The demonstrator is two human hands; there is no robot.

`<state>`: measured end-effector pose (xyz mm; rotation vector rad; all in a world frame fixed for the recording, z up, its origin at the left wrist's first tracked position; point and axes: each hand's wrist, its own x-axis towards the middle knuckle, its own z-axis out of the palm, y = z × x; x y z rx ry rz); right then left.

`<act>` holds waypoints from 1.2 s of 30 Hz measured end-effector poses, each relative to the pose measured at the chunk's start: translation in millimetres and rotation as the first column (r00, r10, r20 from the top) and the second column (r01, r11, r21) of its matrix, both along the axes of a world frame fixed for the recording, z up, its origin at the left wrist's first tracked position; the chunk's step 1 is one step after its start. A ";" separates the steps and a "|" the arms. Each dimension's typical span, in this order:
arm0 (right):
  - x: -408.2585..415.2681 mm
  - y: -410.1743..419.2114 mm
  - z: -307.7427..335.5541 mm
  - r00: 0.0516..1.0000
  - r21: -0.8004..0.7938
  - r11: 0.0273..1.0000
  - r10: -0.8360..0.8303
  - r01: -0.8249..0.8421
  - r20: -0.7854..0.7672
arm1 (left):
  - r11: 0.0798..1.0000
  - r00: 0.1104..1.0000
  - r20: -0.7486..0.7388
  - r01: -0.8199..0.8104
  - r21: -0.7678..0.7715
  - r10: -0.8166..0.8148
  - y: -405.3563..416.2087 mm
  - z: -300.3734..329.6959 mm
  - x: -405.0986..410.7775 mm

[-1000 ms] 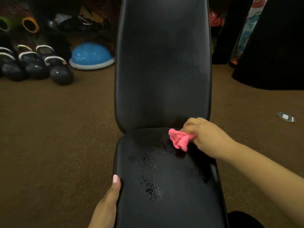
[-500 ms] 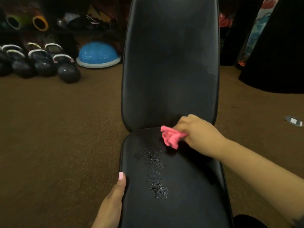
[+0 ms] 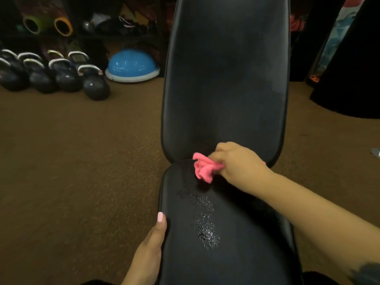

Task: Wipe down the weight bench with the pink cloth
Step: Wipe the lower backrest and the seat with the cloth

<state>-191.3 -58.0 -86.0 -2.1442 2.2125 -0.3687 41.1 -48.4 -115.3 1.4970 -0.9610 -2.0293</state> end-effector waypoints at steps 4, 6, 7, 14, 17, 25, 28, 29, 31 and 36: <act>33.9 -32.8 -2.5 0.997 -0.048 0.996 -0.071 0.069 -0.040 | 0.999 0.999 -0.031 -0.043 0.014 0.043 1.8 -10.2 1.1; 47.1 -29.4 -5.5 0.998 -0.050 0.996 0.069 -0.070 -0.014 | 0.999 0.999 0.021 -0.033 -0.014 0.033 3.0 -4.9 1.0; 49.5 -21.1 -5.7 0.988 -0.032 0.987 0.157 -0.157 -0.003 | 0.999 0.999 0.020 -0.033 -0.036 0.034 2.4 -4.0 1.2; 9.4 -9.0 6.1 0.999 0.053 0.999 0.011 -0.009 -0.043 | 0.999 0.999 -0.012 -0.034 -0.038 0.033 1.2 -6.6 0.7; 35.7 -39.6 5.5 0.992 -0.005 0.997 -0.072 0.072 -0.101 | 0.999 0.999 -0.026 -0.019 -0.031 0.018 0.3 -8.3 2.3; 52.4 -0.6 2.5 0.958 0.060 0.956 0.286 -0.287 0.031 | 0.995 0.999 0.049 -0.010 -0.104 0.015 1.5 -10.7 -1.3; 23.9 -8.8 7.1 0.995 0.087 0.993 0.087 -0.083 -0.052 | 0.994 0.996 0.080 -0.038 -0.098 0.045 1.2 -12.6 -0.5; 23.4 -18.3 8.2 0.996 0.076 0.996 0.044 -0.038 -0.079 | 0.995 0.995 0.088 -0.045 -0.094 0.053 1.5 -12.6 0.3; 38.6 -37.8 8.4 0.992 0.027 1.000 0.013 -0.010 -0.122 | 0.996 0.992 0.119 -0.044 -0.077 0.053 0.8 -14.6 1.4; 82.6 -27.7 -0.5 0.956 0.007 0.956 0.292 -0.292 -0.023 | 0.993 0.978 0.198 -0.039 -0.110 0.060 -2.7 -15.7 0.9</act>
